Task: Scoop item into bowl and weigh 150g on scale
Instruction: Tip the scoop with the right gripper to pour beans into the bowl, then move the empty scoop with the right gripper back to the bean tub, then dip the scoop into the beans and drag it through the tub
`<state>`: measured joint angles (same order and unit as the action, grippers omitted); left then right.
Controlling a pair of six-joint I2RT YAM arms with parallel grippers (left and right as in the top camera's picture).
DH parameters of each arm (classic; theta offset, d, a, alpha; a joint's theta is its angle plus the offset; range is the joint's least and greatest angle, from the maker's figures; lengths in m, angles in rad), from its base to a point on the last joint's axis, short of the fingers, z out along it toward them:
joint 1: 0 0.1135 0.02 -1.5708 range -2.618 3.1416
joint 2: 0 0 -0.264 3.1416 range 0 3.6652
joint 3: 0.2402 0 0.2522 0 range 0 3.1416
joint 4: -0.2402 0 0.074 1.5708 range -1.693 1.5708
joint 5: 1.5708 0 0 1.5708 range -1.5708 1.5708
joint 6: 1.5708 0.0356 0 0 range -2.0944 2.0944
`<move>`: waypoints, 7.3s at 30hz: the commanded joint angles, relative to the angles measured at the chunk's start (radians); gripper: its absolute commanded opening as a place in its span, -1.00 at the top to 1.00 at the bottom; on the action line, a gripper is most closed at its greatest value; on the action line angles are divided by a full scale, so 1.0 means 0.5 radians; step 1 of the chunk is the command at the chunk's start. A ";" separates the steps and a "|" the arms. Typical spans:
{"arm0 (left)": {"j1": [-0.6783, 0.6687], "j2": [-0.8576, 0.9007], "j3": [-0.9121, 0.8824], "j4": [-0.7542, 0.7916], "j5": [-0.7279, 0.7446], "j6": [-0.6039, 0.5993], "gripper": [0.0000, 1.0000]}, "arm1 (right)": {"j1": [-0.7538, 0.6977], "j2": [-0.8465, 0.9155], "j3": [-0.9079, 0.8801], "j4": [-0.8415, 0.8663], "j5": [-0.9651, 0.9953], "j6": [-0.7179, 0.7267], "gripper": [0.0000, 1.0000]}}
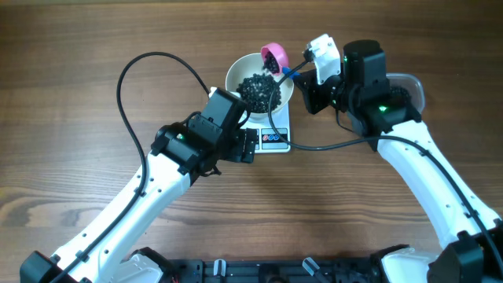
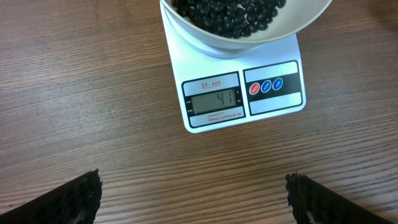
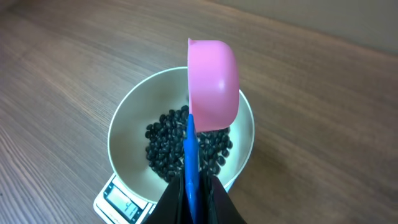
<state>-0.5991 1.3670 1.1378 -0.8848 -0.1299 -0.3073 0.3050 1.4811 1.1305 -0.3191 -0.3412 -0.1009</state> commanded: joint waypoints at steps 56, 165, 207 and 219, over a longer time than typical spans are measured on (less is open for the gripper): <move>0.017 0.016 -0.013 0.005 0.011 0.031 -1.00 | -0.706 -0.575 0.061 -0.505 0.636 0.048 0.91; 0.017 0.016 -0.013 0.005 0.011 0.031 -1.00 | -1.347 0.139 0.042 -1.004 -0.437 -0.336 0.92; 0.017 0.016 -0.013 0.005 0.011 0.031 -1.00 | -1.543 0.328 0.043 -0.973 -0.832 0.176 0.92; 0.017 0.016 -0.013 0.005 0.011 0.031 -1.00 | -1.543 0.328 0.043 -0.964 -0.885 0.315 0.91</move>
<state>-0.5991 1.3670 1.1378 -0.8848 -0.1295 -0.3069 -0.4675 1.6329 1.1473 -0.8066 -0.7040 0.0288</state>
